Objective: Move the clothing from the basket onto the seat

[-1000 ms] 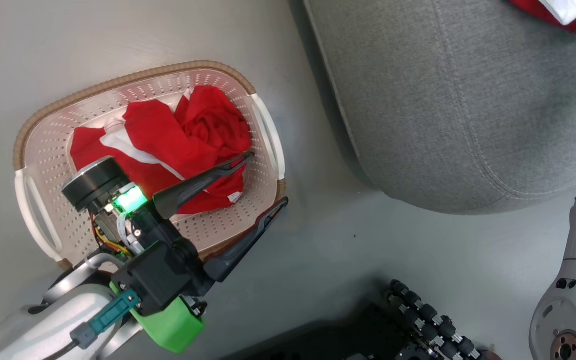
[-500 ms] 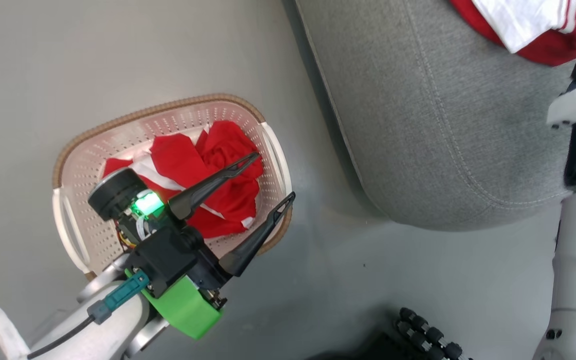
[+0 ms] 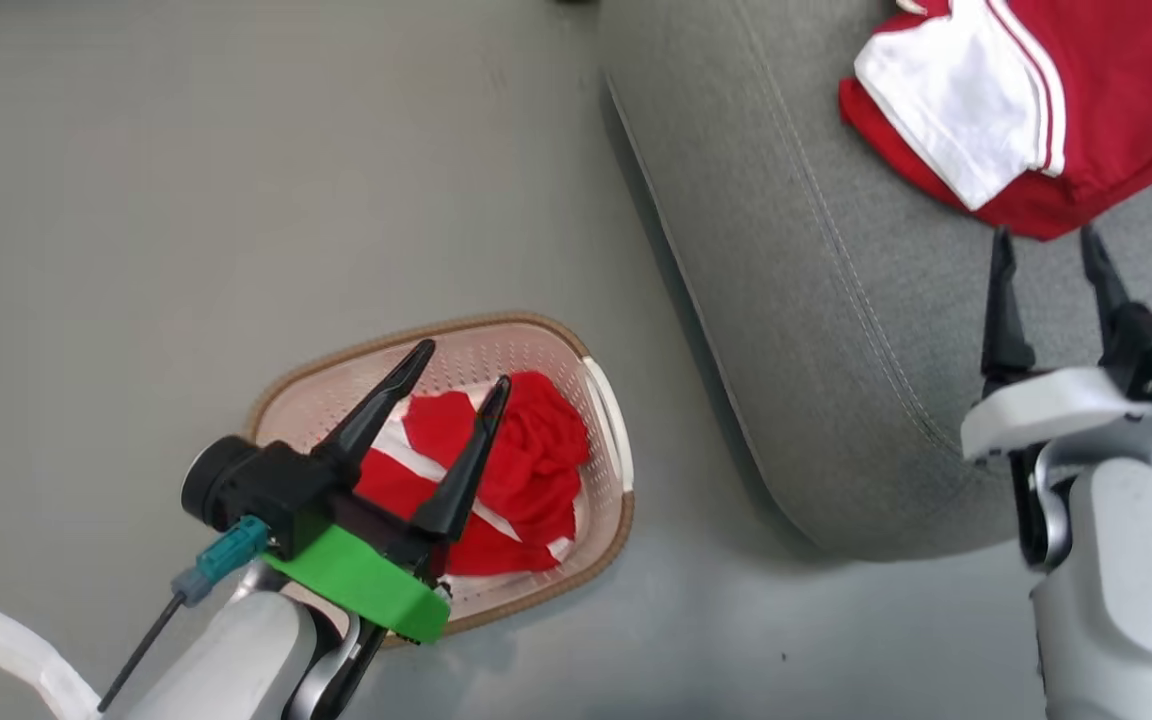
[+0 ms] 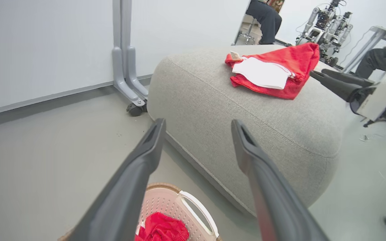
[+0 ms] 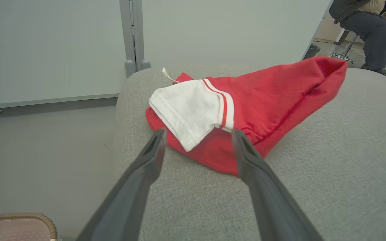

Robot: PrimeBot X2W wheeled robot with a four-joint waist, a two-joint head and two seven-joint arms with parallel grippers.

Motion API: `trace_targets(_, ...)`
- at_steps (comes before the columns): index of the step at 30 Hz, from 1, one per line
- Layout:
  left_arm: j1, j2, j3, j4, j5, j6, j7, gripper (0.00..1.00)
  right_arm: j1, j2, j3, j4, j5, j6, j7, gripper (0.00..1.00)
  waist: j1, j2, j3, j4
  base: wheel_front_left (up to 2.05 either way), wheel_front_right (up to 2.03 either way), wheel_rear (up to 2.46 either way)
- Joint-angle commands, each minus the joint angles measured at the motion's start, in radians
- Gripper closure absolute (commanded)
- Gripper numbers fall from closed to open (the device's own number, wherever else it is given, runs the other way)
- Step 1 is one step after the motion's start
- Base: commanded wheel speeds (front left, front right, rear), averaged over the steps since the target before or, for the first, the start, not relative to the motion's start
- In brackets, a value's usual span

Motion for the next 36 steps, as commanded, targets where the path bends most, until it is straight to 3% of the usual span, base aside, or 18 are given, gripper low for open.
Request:
trace_targets(1,0.028,-0.017,0.028,0.013,-0.006,-0.004,-0.004,0.00,0.041,-0.003,0.017,-0.008,0.010,-0.002,-0.003,0.00,0.0001,0.0000,-0.137,0.093,0.00,0.00,0.00)
trace_targets(10,0.203,-0.147,0.290,0.133,0.048,-0.006,-0.004,0.00,0.198,-0.003,0.236,-0.077,0.099,-0.002,-0.003,0.00,0.0001,0.0000,-0.303,0.145,0.00,0.00,0.00)
trace_targets(14,0.295,-0.207,0.424,0.151,0.086,-0.002,-0.004,0.00,0.259,-0.003,0.282,-0.124,0.132,-0.002,-0.003,0.00,0.0001,0.0000,-0.362,0.152,0.00,0.00,0.00)
trace_targets(21,0.424,-0.291,0.626,0.099,0.208,-0.038,-0.004,0.00,0.358,-0.003,0.309,-0.256,0.173,-0.002,-0.003,0.00,0.0001,0.0000,-0.401,0.163,0.00,0.00,0.00)
trace_targets(28,0.528,-0.336,0.692,0.022,0.329,-0.077,-0.003,0.00,0.474,-0.003,0.324,-0.314,0.191,-0.002,-0.003,0.00,0.0001,0.0000,-0.424,0.165,0.00,0.00,0.00)
trace_targets(36,0.597,-0.348,0.640,0.001,0.352,-0.080,-0.003,0.00,0.537,-0.003,0.344,-0.305,0.189,-0.002,-0.003,0.00,0.0001,0.0000,-0.448,0.159,0.00,0.00,0.00)
